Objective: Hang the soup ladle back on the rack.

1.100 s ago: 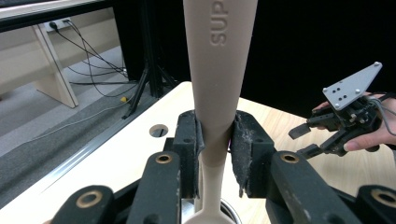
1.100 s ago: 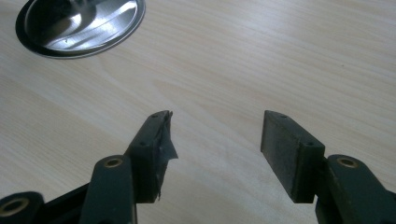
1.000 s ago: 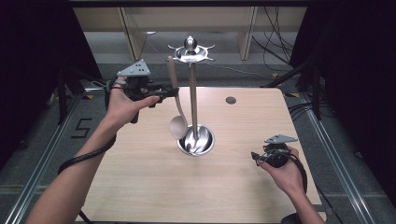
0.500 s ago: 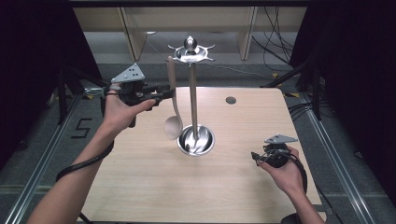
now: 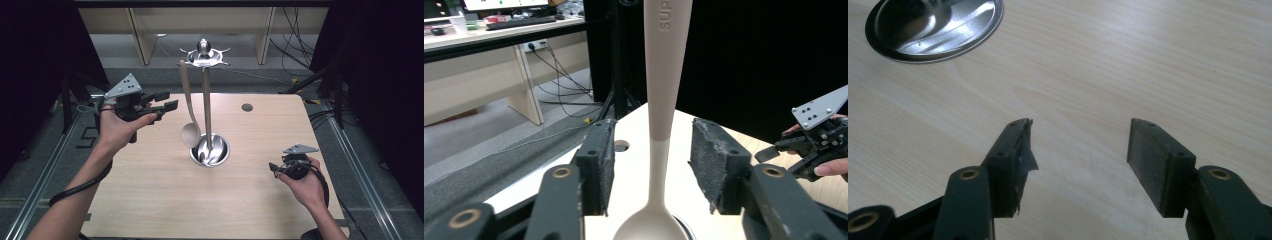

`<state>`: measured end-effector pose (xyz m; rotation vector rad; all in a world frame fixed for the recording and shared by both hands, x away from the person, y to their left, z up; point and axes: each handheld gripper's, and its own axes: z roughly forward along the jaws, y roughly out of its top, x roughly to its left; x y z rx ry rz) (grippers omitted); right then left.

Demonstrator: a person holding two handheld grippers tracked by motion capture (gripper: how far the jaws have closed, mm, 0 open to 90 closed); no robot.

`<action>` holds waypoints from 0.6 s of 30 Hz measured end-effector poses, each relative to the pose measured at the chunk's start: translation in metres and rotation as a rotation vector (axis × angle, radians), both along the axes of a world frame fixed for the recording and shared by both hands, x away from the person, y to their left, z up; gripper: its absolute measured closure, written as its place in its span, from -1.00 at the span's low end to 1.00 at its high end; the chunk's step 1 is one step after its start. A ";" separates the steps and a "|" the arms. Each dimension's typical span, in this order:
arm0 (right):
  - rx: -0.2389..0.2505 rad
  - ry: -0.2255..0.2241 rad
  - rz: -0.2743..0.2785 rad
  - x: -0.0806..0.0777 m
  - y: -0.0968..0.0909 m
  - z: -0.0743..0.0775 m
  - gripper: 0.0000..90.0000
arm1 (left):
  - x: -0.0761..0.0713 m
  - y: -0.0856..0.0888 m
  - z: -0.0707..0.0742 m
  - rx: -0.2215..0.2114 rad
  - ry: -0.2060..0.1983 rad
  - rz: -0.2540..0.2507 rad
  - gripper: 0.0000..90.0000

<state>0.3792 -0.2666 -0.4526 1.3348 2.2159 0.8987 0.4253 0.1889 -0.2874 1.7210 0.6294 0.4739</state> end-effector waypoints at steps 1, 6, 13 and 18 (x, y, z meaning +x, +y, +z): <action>-0.005 -0.007 0.001 0.000 0.000 0.000 -0.03 | -0.002 0.002 -0.001 -0.007 0.003 0.006 0.08; -0.012 -0.006 -0.001 0.000 0.000 -0.001 -0.03 | -0.012 0.010 -0.007 -0.016 -0.003 0.026 -0.03; -0.011 0.007 -0.013 -0.001 0.001 0.000 -0.03 | -0.026 0.019 -0.019 -0.015 0.008 0.035 -0.10; -0.010 0.011 -0.016 -0.002 0.001 0.001 -0.03 | -0.034 0.025 -0.033 -0.019 0.026 0.047 -0.13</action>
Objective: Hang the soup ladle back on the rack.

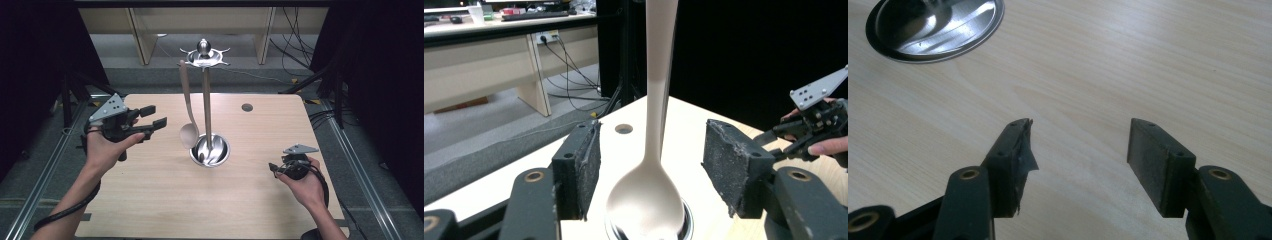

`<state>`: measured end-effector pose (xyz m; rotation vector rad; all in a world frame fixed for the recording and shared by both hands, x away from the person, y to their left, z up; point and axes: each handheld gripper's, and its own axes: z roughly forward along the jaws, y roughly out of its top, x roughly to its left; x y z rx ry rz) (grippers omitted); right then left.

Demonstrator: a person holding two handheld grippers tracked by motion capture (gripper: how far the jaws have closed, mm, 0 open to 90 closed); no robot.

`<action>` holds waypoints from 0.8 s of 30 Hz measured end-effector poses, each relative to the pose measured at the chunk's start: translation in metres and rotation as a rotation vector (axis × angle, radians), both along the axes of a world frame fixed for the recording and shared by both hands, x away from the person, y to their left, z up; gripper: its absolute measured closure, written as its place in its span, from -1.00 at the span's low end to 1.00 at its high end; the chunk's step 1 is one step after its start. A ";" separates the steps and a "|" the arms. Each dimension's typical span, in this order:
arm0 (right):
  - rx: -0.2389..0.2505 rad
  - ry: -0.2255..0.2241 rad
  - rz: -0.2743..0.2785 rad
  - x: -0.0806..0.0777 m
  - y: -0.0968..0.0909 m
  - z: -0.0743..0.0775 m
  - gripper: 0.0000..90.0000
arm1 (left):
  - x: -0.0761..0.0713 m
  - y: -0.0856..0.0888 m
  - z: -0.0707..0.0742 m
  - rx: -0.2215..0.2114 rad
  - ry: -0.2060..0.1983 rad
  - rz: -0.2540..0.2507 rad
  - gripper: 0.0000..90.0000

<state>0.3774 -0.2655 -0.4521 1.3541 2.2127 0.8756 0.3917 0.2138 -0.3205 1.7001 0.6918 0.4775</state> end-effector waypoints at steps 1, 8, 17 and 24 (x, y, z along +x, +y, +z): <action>0.008 0.008 -0.008 0.000 0.001 0.001 -0.03 | -0.001 0.001 -0.003 0.000 0.003 0.003 -0.13; 0.006 0.010 -0.007 0.000 0.001 0.001 -0.03 | -0.009 0.007 -0.024 0.006 0.026 0.027 -0.14; 0.014 0.018 -0.011 -0.001 0.002 0.000 -0.03 | -0.016 0.015 -0.050 0.005 0.045 0.062 -0.14; 0.000 -0.004 0.013 0.002 0.001 -0.001 -0.03 | -0.021 0.020 -0.074 0.016 0.078 0.094 -0.14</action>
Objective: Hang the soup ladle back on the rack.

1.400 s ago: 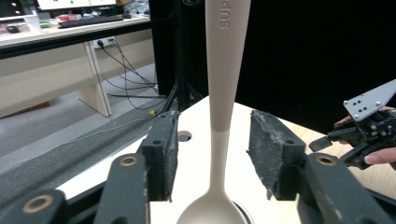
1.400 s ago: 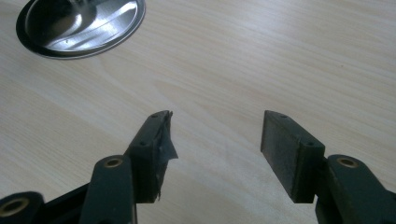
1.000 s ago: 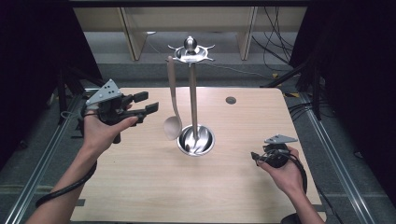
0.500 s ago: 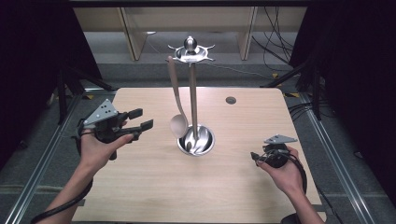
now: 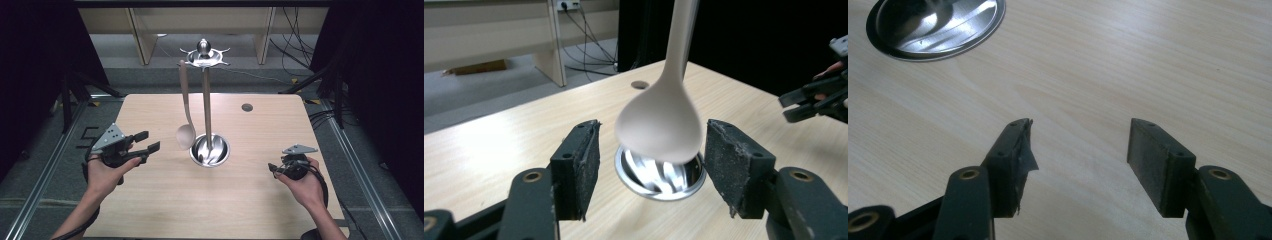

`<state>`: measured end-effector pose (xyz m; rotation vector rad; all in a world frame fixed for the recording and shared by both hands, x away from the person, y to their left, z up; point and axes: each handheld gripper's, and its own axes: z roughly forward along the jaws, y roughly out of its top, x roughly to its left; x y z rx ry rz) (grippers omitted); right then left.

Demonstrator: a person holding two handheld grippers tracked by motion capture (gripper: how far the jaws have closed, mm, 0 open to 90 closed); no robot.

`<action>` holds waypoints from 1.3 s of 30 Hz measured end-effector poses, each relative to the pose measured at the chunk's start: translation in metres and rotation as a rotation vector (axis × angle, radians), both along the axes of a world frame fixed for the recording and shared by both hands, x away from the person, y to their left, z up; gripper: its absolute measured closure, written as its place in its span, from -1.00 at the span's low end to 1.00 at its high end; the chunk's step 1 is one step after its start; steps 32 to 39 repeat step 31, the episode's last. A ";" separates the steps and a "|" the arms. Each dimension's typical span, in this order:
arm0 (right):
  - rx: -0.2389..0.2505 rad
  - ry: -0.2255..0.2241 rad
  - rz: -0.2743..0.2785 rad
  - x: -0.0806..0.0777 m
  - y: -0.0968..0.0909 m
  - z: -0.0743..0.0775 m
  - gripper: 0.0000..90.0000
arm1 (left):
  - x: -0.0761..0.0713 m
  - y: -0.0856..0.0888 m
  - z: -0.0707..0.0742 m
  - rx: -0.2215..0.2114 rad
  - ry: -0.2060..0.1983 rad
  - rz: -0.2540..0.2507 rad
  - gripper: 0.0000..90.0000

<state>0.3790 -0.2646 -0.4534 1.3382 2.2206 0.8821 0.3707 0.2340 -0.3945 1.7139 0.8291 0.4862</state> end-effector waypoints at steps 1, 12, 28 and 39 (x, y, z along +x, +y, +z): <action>-0.002 0.002 -0.006 -0.001 0.000 0.000 -0.03 | -0.001 0.001 -0.004 0.001 0.007 0.006 -0.14; -0.012 -0.017 0.009 0.000 0.000 -0.001 -0.03 | -0.008 0.008 -0.055 0.036 0.102 0.065 -0.15; 0.001 0.017 -0.014 -0.002 0.001 0.000 -0.03 | -0.001 0.019 -0.066 0.046 0.128 0.107 -0.16; -0.002 0.010 -0.012 -0.002 0.000 -0.001 -0.03 | -0.001 0.020 -0.066 0.034 0.141 0.117 -0.16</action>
